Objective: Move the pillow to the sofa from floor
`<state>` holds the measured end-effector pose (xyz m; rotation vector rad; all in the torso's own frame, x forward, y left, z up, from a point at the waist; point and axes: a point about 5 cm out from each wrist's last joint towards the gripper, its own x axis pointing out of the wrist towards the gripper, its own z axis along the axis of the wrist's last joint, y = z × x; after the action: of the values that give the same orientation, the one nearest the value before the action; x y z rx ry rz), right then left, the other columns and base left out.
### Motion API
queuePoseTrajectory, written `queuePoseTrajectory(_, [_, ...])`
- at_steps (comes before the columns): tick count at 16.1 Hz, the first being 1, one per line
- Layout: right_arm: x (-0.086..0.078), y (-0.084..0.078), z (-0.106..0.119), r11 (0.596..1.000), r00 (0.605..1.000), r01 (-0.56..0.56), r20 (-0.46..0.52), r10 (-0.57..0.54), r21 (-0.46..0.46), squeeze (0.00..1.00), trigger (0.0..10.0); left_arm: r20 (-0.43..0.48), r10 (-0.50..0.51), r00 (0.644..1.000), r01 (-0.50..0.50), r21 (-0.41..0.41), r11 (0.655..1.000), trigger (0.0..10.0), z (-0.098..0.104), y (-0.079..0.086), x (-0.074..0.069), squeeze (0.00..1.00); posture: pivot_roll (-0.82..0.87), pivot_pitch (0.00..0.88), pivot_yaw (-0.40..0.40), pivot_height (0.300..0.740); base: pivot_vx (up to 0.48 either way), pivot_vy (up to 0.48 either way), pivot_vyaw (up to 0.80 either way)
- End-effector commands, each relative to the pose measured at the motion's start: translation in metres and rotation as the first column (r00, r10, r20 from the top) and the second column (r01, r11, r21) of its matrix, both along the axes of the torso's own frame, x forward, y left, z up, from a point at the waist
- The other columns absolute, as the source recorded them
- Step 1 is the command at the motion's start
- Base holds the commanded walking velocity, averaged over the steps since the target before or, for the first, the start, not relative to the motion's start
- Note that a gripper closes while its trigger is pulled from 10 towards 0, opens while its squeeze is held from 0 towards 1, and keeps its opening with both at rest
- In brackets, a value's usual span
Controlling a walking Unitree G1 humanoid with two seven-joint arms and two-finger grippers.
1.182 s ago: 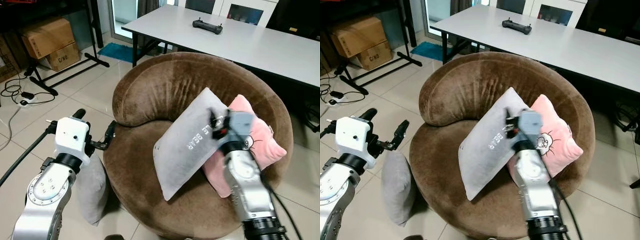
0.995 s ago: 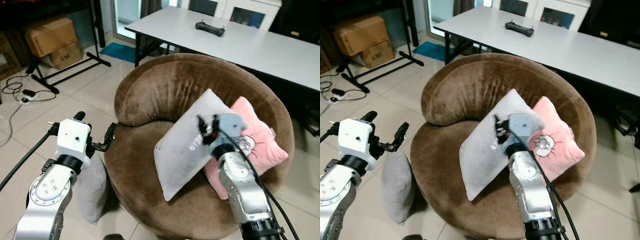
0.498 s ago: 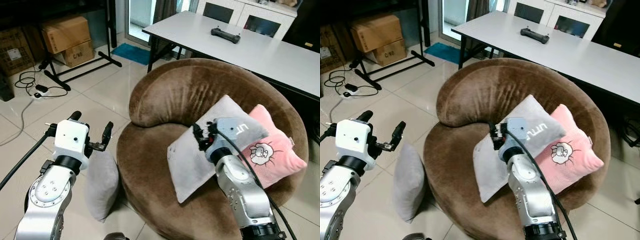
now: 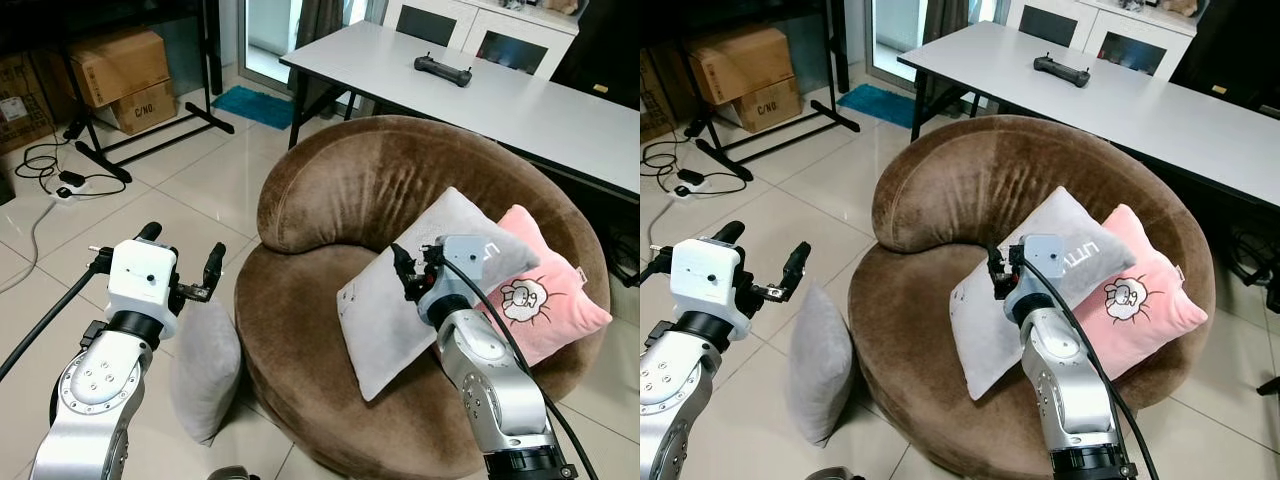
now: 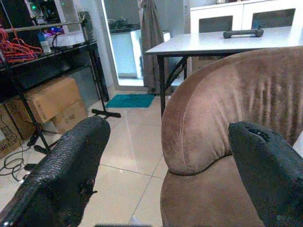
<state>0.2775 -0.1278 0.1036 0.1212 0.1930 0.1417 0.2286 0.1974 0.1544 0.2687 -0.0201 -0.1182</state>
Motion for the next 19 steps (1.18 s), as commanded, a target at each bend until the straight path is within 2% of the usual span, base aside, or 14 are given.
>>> queuePoseTrajectory(1, [0.0020, -0.0046, 0.0079, 1.000, 1.000, 0.008, 0.025, -0.008, 0.006, 0.00, 10.0, -0.005, 0.000, 1.000, 0.000, -0.001, 1.000, 10.0, -0.0017, -0.0019, 0.0002, 0.15, 0.14, 0.000, -0.116, 0.740, 0.000, 0.311, 0.00])
queuePoseTrajectory(19, [0.0039, -0.0022, 0.0080, 1.000, 1.000, -0.009, 0.007, 0.009, 0.007, 0.00, 10.0, 0.002, 0.013, 1.000, -0.013, -0.016, 1.000, 10.0, -0.0017, -0.0021, 0.0029, 0.15, 0.13, 0.000, -0.122, 0.740, 0.000, 0.331, 0.00])
